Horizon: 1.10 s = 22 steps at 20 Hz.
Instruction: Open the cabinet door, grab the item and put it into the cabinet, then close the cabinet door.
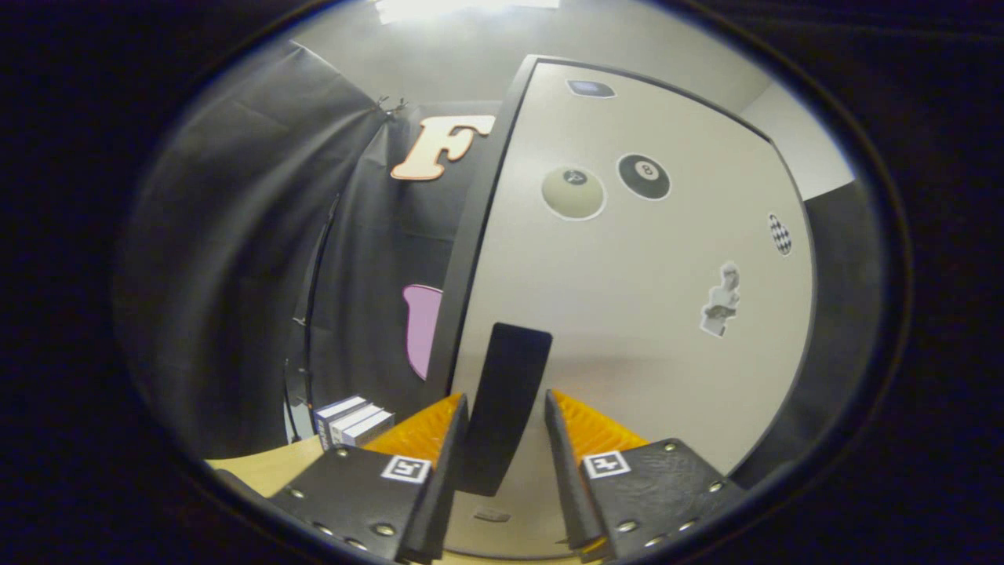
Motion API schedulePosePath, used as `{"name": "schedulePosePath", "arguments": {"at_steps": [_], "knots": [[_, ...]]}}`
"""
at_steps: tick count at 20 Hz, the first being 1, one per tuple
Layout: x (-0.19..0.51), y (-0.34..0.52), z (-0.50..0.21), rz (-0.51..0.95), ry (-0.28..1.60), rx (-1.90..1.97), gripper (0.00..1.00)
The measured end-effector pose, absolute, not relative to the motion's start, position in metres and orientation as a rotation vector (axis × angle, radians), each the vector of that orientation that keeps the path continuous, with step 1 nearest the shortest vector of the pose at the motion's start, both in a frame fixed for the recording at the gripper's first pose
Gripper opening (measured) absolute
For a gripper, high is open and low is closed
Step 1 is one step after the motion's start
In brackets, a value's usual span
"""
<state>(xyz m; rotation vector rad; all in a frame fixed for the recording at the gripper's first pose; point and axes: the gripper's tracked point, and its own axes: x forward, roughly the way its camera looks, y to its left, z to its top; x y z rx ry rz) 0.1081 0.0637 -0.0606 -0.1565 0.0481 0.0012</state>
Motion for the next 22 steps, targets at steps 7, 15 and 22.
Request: {"name": "schedulePosePath", "arguments": {"at_steps": [7, 15, 22], "knots": [[0.109, 0.062, -0.062, -0.041, 0.076, -0.07, 0.2], [0.092, 0.063, -0.06, -0.022, 0.102, -0.042, 0.07], [0.061, 0.061, -0.055, -0.026, 0.125, -0.039, 0.07]]}}
